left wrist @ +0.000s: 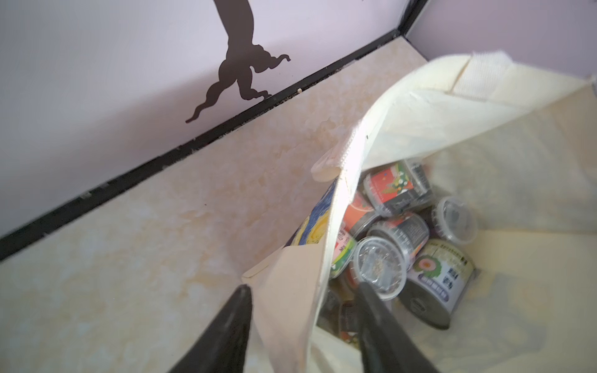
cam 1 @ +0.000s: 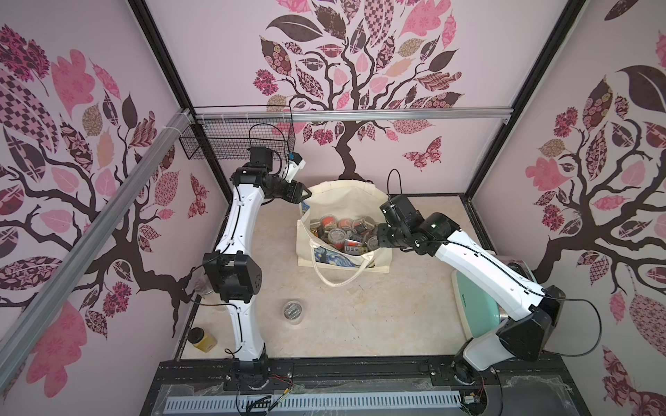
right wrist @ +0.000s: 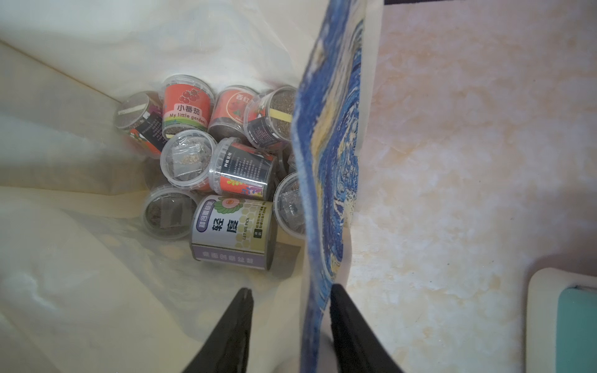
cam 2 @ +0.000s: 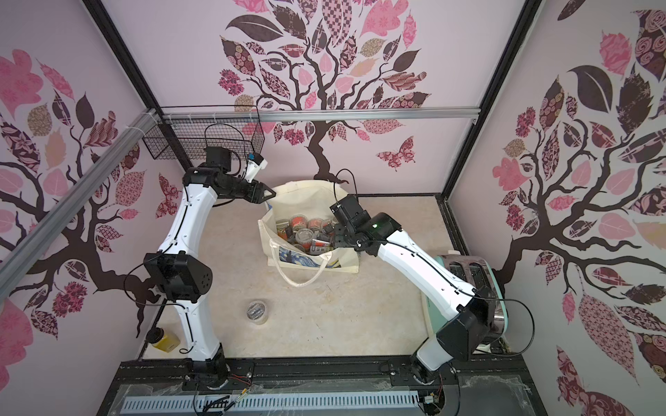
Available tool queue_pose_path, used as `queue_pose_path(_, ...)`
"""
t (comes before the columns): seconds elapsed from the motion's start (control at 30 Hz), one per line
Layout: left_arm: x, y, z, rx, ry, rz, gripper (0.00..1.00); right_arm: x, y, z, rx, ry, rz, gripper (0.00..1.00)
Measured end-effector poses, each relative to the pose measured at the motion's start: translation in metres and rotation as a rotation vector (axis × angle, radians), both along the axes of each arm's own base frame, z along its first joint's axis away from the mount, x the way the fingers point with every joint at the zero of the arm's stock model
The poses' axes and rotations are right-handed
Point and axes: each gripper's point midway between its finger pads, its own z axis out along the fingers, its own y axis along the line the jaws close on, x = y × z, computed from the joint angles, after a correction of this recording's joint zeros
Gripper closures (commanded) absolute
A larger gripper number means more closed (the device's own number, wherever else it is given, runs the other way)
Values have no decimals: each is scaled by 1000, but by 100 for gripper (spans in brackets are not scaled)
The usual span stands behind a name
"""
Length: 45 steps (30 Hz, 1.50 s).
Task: Take out the seed jars from the canvas bag
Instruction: Adjust the canvas bag at the center of the board.
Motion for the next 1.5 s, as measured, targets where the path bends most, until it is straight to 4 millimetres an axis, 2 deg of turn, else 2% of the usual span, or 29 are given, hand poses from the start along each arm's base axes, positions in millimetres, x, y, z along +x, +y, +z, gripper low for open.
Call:
queue_pose_path(0.07,-2,-1,1,1,-3,-17,87,2,-1,0,-5,-3,3,84)
queue_pose_path(0.1,-3,-2,2,2,-5,-23,97,3,-1,-1,-6,-4,3,88)
queue_pose_path(0.13,-3,-2,2,4,-8,-28,100,6,0,-1,-6,-3,4,89)
queue_pose_path(0.33,-1,-3,6,6,-22,-33,100,29,6,6,-12,-44,21,96)
queue_pose_path(0.47,5,-3,14,-14,-38,-8,100,54,-3,12,-50,-99,5,100)
queue_pose_path(0.63,24,-2,31,-53,-108,51,100,85,-16,21,-138,-207,2,100)
queue_pose_path(0.77,37,0,49,-84,-168,95,100,98,-18,37,-174,-296,0,100)
queue_pose_path(0.83,39,-2,53,-100,-190,88,100,103,-18,38,-171,-327,-8,100)
queue_pose_path(0.9,36,-5,47,-107,-186,67,100,101,-19,26,-168,-330,-12,100)
queue_pose_path(0.97,28,-7,30,-101,-151,40,100,93,-24,2,-173,-301,-14,100)
queue_pose_path(1.0,22,-9,20,-98,-133,24,100,86,-28,-11,-175,-286,-16,99)
queue_pose_path(1.07,10,-11,10,-96,-119,-5,100,75,-34,-23,-157,-276,-24,94)
queue_pose_path(1.13,-2,-11,10,-91,-133,-27,100,62,-38,-25,-126,-278,-29,87)
queue_pose_path(1.17,-10,-11,11,-88,-138,-37,100,56,-41,-26,-113,-275,-32,77)
queue_pose_path(1.2,-18,-11,12,-85,-142,-47,100,50,-44,-26,-102,-271,-37,72)
queue_pose_path(1.3,-36,-13,13,-82,-141,-75,100,35,-52,-23,-78,-262,-43,66)
queue_pose_path(1.5,-57,-16,9,-101,-122,-101,100,18,-57,-8,-43,-261,-30,57)
